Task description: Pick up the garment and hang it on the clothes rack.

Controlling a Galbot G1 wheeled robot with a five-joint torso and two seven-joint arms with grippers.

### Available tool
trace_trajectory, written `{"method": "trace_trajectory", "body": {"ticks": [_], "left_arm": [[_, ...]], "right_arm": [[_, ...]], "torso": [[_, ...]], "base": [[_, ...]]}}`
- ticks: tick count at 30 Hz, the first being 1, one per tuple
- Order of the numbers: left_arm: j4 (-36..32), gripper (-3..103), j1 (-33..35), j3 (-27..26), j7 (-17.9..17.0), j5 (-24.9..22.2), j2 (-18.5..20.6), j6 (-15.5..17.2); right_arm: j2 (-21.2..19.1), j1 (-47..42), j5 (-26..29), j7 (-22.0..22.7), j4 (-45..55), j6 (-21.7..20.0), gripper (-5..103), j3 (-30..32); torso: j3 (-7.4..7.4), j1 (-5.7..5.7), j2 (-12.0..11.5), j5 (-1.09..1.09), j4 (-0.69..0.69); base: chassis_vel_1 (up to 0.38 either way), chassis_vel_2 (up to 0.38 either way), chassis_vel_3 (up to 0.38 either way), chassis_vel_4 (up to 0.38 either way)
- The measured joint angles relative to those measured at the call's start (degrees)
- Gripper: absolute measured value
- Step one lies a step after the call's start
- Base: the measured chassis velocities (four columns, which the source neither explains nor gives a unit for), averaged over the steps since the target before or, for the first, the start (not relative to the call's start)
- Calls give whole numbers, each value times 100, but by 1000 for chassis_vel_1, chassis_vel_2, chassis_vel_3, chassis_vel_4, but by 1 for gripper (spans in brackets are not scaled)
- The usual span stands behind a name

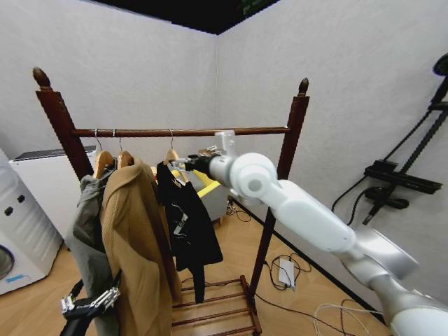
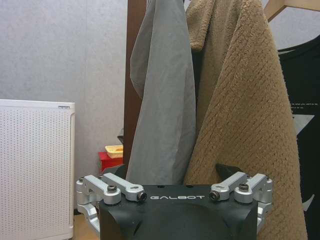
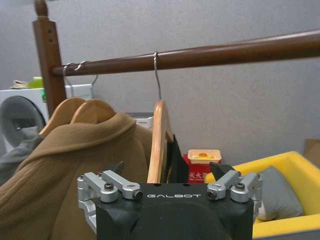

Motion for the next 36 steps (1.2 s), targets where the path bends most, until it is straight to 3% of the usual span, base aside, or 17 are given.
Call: {"method": "trace_trajectory", "body": {"ticks": [2, 3, 5, 6, 8, 9, 12, 13, 16, 17, 20, 27, 36], "left_arm": [[0, 100, 0, 0, -3, 0, 0, 0], [0, 100, 0, 0, -3, 0, 0, 0], [0, 100, 0, 0, -5, 0, 0, 0], [0, 100, 0, 0, -5, 0, 0, 0], [0, 100, 0, 0, -4, 0, 0, 0], [0, 100, 0, 0, -4, 0, 0, 0], [0, 100, 0, 0, -6, 0, 0, 0], [0, 100, 0, 0, -6, 0, 0, 0], [0, 100, 0, 0, -4, 0, 0, 0], [0, 100, 0, 0, -4, 0, 0, 0], [0, 100, 0, -1, -5, 0, 0, 0], [0, 100, 0, 0, -6, 0, -1, 0], [0, 100, 0, 0, -5, 0, 0, 0]], "right_arm": [[-402, -775, -470, -417, 470, 61, 99, 549], [-402, -775, -470, -417, 470, 61, 99, 549], [-810, -1942, -1231, -491, 901, 247, 100, 1257], [-810, -1942, -1231, -491, 901, 247, 100, 1257], [-858, -3003, -1929, -491, 1088, 298, 100, 1949], [-858, -3003, -1929, -491, 1088, 298, 100, 1949], [-421, -4854, -3354, -612, 1250, 283, 100, 3127], [-421, -4854, -3354, -612, 1250, 283, 100, 3127], [206, -6188, -4781, -826, 1254, 292, 100, 3770], [206, -6188, -4781, -826, 1254, 292, 100, 3770], [983, -7226, -5792, -970, 1322, 384, 100, 4065], [1693, -7924, -6775, -1055, 1349, 713, 100, 4121], [1588, -7949, -6657, -952, 1558, 537, 100, 3964]], "torso": [[0, 0, 0, 0, -1], [0, 0, 0, 0, -1], [-1, -1, 1, -1, -3], [-1, -1, 1, -1, -3], [-1, 0, 0, 1, -3], [-1, 0, 0, 1, -3], [0, -1, 1, -2, -1], [0, -1, 1, -2, -1], [-1, -1, 1, -1, -3], [-1, -1, 1, -1, -3], [0, -1, 0, -2, -2], [-1, -1, 1, -3, -1], [1, 1, -1, -3, -1]], "base": [[0, 0, 0, 0], [0, 0, 0, 0], [0, 0, 0, 0], [0, 0, 0, 0], [0, 0, 0, 0], [0, 0, 0, 0], [0, 0, 0, 0], [0, 0, 0, 0], [0, 0, 0, 0], [0, 0, 0, 0], [0, 0, 0, 0], [0, 0, 0, 0], [0, 0, 0, 0]]}}
